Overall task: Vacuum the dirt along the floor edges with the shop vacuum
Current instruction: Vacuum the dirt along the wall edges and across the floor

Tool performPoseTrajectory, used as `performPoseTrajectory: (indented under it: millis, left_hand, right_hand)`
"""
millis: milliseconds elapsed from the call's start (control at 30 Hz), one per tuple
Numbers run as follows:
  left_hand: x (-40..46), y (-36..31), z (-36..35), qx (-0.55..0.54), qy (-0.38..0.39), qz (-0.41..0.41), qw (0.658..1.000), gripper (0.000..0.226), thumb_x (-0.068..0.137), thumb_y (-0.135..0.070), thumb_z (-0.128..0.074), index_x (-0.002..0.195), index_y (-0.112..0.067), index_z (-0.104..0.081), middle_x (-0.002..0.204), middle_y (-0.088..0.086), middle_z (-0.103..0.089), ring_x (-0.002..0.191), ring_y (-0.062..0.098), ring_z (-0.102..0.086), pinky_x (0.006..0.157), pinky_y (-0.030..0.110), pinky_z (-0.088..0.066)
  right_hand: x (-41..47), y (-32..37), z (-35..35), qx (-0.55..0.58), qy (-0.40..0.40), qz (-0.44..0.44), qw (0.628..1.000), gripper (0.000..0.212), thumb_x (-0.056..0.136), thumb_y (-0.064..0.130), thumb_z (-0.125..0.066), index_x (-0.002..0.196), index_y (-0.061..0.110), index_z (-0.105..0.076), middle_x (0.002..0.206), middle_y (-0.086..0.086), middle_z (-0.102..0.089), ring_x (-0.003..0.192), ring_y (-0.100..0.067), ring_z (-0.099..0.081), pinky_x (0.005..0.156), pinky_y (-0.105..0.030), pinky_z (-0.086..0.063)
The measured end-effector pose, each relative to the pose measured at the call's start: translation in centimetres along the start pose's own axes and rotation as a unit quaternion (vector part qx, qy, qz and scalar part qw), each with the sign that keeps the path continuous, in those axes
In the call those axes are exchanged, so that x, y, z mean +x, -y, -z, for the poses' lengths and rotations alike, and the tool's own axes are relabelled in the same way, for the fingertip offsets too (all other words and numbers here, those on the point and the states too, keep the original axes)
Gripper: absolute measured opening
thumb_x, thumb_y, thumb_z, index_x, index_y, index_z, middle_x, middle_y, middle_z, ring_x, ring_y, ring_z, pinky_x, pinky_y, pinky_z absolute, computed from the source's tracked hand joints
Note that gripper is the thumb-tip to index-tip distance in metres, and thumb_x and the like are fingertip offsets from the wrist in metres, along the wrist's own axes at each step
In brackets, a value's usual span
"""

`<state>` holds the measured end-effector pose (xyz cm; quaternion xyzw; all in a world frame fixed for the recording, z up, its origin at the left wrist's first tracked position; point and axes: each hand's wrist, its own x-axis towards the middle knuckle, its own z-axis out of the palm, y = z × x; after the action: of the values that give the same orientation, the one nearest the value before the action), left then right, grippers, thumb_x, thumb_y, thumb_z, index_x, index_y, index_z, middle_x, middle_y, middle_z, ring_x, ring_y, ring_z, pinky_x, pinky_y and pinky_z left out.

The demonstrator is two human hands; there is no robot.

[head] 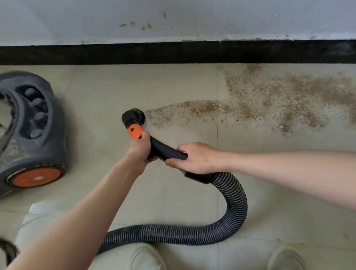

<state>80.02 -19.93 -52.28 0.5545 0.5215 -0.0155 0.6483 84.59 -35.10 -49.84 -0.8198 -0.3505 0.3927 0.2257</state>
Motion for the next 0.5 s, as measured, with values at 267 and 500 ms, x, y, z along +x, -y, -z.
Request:
performPoseTrajectory:
  millis: [267,500]
  left_hand:
    - [-1.2,-1.1,-3.9,0.04,0.073,-0.021,0.996,0.02,0.099,-0.025,-0.038,0.106,-0.006,-0.04,0.089,0.008,-0.049,0.084,0.023,-0.053,0.075,0.036,-0.049]
    - [-2.7,-0.3,-9.2,0.119,0.114,-0.039,0.986,0.024,0.098,-0.028,-0.04,0.101,-0.004,-0.043,0.078,0.006,-0.049,0.069,0.017,-0.051,0.062,0.029,-0.049]
  right_hand:
    - [-2.8,-1.3,0.5,0.053,-0.06,-0.068,0.995,0.037,0.09,0.058,-0.05,0.078,0.023,-0.047,0.08,0.0,-0.069,0.075,-0.02,-0.065,0.068,-0.032,-0.05]
    - [-6.7,-4.2,0.3,0.06,-0.114,-0.139,0.982,0.044,0.09,0.061,-0.047,0.087,0.016,-0.05,0.082,-0.004,-0.068,0.075,-0.024,-0.065,0.071,-0.039,-0.053]
